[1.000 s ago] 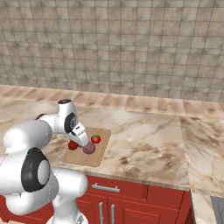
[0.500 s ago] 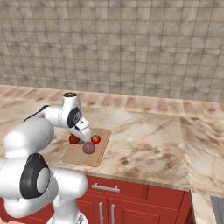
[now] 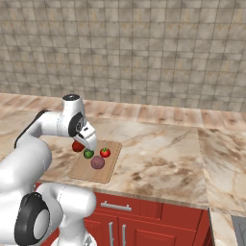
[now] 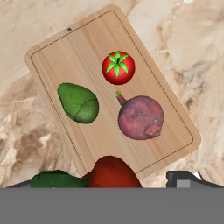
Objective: Place the avocado, onion, tomato, and bell pepper on the cutting board.
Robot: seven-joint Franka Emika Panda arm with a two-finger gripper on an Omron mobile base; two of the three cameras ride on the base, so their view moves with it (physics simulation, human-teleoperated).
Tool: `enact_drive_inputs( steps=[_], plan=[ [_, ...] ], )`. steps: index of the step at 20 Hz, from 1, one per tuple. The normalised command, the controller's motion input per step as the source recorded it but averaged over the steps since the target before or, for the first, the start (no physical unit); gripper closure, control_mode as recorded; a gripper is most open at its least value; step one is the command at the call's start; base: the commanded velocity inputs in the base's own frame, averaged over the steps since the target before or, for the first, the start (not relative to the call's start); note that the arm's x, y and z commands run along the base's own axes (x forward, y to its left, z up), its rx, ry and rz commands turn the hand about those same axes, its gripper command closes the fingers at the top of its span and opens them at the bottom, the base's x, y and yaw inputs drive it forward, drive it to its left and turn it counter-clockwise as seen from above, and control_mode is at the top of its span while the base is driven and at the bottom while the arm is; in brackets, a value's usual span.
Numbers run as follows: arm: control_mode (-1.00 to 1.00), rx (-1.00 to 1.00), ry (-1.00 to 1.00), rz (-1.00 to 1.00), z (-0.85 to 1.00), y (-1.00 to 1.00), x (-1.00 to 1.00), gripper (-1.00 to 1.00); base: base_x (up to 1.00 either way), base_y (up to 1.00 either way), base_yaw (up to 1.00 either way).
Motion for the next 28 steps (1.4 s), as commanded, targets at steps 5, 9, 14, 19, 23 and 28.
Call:
enact_drive_inputs(
  steps=[5,9,14,19,23,28],
  plan=[
    [-1.0,-0.02,-0.03,0.0,-0.48,0.0,-0.01,-1.0,0.0,0.0,0.0],
    [-1.0,0.01,0.0,0.0,-0.16,0.01,0.09,-1.0,0.0,0.0,0.0],
    [-1.0,0.01,0.0,0.0,-0.1,0.0,0.09,-1.0,0.0,0.0,0.0],
    [-1.0,0.0,-0.02,0.0,-0.29,0.0,0.17,-1.0,0.0,0.0,0.0],
    [-1.0,0.0,0.0,0.0,-0.31,0.1,0.27,1.0,0.0,0.0,0.0],
    [-1.0,0.0,-0.01,0.0,-0.2,0.05,0.3,1.0,0.0,0.0,0.0]
  ],
)
